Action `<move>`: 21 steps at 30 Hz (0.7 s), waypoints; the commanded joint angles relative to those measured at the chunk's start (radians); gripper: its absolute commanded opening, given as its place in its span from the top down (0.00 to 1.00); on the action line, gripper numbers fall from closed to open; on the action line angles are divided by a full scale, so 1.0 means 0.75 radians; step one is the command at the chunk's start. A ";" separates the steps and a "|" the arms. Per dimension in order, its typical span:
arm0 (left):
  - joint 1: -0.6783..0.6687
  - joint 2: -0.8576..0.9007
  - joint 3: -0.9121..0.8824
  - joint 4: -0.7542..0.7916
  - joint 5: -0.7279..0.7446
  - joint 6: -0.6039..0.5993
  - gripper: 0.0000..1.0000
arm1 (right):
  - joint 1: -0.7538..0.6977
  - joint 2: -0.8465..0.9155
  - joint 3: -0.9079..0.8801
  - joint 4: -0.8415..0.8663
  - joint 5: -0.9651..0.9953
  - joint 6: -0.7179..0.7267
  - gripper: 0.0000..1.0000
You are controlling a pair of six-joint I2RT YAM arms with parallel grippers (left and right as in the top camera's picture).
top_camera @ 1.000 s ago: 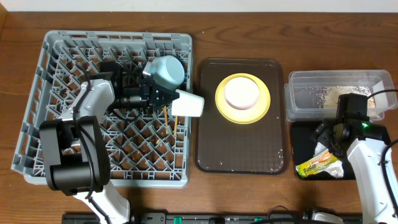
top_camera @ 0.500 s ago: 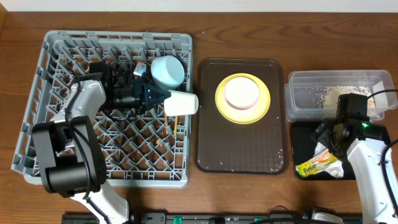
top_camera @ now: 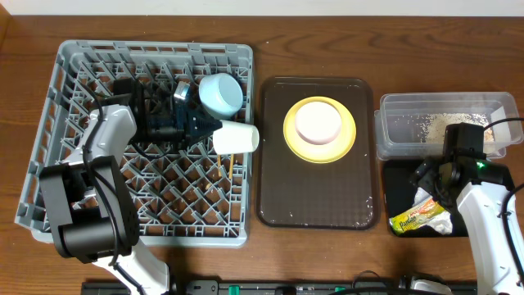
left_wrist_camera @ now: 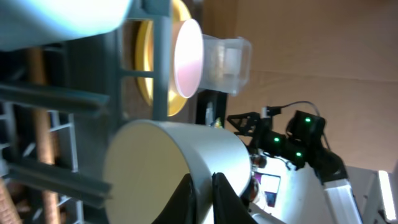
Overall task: Sort waste into correct bins and load items into the dishwasher rack
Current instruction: 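Carry the pink cup into the rack and release it upright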
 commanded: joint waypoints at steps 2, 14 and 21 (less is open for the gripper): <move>-0.023 0.046 -0.036 -0.008 -0.331 0.022 0.87 | -0.010 -0.011 0.016 -0.001 0.027 -0.005 0.01; 0.008 0.045 -0.030 -0.008 -0.331 -0.020 0.76 | -0.010 -0.011 0.016 -0.001 0.027 -0.005 0.01; 0.020 -0.012 0.047 -0.008 -0.331 -0.107 0.59 | -0.010 -0.011 0.016 -0.001 0.027 -0.005 0.01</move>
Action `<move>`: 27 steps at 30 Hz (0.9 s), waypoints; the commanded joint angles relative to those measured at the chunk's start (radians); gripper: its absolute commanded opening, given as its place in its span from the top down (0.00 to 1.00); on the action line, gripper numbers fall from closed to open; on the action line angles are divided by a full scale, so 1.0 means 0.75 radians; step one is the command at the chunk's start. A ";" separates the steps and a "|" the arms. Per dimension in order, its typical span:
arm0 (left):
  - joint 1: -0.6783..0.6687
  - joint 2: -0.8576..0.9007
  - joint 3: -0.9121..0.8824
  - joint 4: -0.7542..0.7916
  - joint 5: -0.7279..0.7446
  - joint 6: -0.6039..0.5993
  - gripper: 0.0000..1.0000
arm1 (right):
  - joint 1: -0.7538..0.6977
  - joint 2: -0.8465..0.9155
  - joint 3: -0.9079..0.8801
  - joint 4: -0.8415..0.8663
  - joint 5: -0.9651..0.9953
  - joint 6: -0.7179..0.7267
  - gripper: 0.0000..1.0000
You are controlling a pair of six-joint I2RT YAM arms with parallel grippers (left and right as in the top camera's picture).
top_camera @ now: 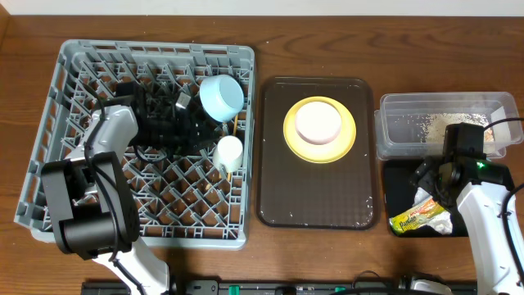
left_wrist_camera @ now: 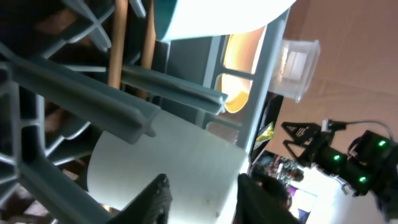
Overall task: Sort waste into correct bins and load items into the dishwasher rack
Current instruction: 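Carry the pink cup into the rack and release it upright, then move the left gripper back over the pink bowl on the plate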
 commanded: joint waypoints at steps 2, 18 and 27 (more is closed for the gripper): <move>0.016 -0.082 0.083 0.000 -0.052 -0.067 0.55 | -0.010 -0.011 0.016 -0.001 0.027 -0.005 0.01; -0.265 -0.765 0.303 0.065 -0.715 -0.521 0.47 | -0.010 -0.011 0.016 -0.001 0.027 -0.005 0.01; -0.820 -0.682 0.498 0.064 -1.279 -0.611 0.52 | -0.010 -0.011 0.016 -0.001 0.027 -0.005 0.01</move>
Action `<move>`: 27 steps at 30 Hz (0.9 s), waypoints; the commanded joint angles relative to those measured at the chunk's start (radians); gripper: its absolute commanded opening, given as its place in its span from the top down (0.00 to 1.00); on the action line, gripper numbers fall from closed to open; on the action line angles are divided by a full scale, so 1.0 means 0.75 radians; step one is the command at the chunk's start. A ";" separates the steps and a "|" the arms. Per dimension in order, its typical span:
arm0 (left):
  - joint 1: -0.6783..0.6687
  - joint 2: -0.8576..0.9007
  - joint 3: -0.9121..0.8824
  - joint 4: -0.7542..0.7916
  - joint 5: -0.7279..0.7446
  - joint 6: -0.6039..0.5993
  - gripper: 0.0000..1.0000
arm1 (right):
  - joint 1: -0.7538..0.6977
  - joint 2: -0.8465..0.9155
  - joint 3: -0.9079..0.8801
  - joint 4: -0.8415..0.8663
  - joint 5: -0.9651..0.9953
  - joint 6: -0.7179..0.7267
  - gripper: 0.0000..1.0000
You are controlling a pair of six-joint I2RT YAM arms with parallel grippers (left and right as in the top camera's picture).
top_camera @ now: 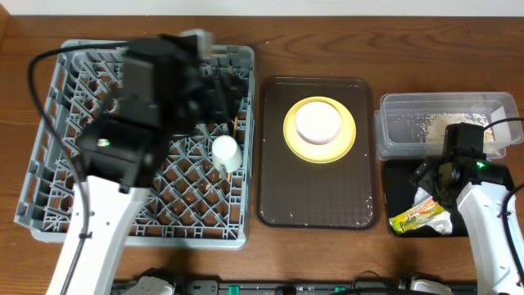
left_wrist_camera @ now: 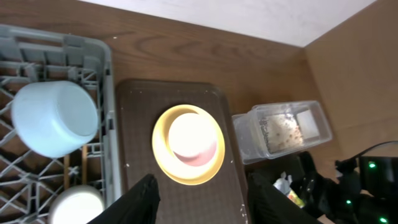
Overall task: Sort waste into correct bins and load items into the dishwasher rack
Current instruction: 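Move the left gripper back over the pink bowl on the plate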
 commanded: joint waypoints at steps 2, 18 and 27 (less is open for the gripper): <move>-0.207 0.151 0.045 -0.002 -0.338 -0.051 0.52 | -0.010 -0.011 0.016 -0.001 0.027 -0.006 0.01; -0.409 0.772 0.050 0.157 -0.337 -0.040 0.56 | -0.010 -0.011 0.016 -0.001 0.027 -0.005 0.01; -0.415 0.818 0.045 0.126 -0.338 -0.040 0.56 | -0.010 -0.011 0.016 -0.001 0.027 -0.005 0.01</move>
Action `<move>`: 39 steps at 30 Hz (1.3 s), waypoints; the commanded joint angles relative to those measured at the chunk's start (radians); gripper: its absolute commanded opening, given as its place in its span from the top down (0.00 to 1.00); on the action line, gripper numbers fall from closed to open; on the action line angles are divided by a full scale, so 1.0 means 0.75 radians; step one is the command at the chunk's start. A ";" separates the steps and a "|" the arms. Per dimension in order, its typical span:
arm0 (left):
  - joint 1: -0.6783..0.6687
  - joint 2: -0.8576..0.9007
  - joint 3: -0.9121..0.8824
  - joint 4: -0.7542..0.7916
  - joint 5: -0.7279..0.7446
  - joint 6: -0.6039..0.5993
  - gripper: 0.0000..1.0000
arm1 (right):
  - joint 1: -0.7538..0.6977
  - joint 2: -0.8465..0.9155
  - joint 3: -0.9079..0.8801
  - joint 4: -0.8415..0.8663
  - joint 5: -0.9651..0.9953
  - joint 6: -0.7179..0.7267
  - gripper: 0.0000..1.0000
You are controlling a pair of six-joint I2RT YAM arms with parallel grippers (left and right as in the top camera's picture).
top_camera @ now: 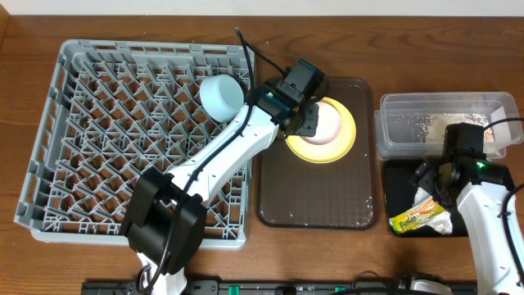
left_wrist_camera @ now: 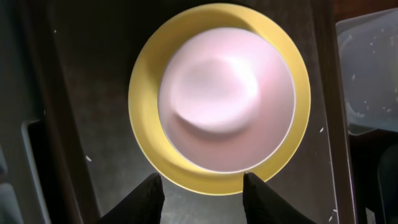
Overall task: Sort waste into correct bins and load items into the dishwasher rack
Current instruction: 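Move the left gripper back over the pink bowl on the plate, then grasp the pink bowl rim with the left gripper and lift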
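Note:
A yellow plate (top_camera: 347,136) with a pink bowl (top_camera: 326,123) in it lies on the brown tray (top_camera: 315,197). My left gripper (top_camera: 304,120) hangs open over the plate's left rim. In the left wrist view the plate (left_wrist_camera: 144,134) and pink bowl (left_wrist_camera: 227,99) fill the frame. There the left gripper (left_wrist_camera: 202,182) straddles the plate's near rim without touching it. A light blue bowl (top_camera: 221,97) sits in the grey dishwasher rack (top_camera: 82,123). My right gripper (top_camera: 438,176) is low in the black bin (top_camera: 399,188), beside a yellow wrapper (top_camera: 419,216). Its jaws are not clearly visible.
A clear plastic container (top_camera: 442,121) holding food crumbs stands behind the black bin at the right. My left arm stretches across the rack's right side and hides part of it. Bare brown tray surface lies in front of the plate.
My left arm was raised high over the rack. Now it reaches right to the tray, its open gripper low over the yellow plate. The right arm has not moved.
My left gripper first held a white cup lying sideways in the rack. It was then open, with the cup standing mouth down in the rack. After that the arm was high above the rack. Now it is over the plate on the tray.

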 commanded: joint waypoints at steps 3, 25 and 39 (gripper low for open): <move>-0.005 0.022 -0.007 -0.005 -0.022 -0.003 0.57 | -0.010 -0.011 0.016 -0.001 0.027 -0.005 0.01; -0.188 0.103 -0.015 0.290 -0.067 0.033 0.60 | -0.010 -0.011 0.016 -0.001 0.027 -0.005 0.01; -0.261 0.345 -0.015 0.525 -0.257 0.049 0.60 | -0.010 -0.011 0.016 -0.001 0.027 -0.005 0.01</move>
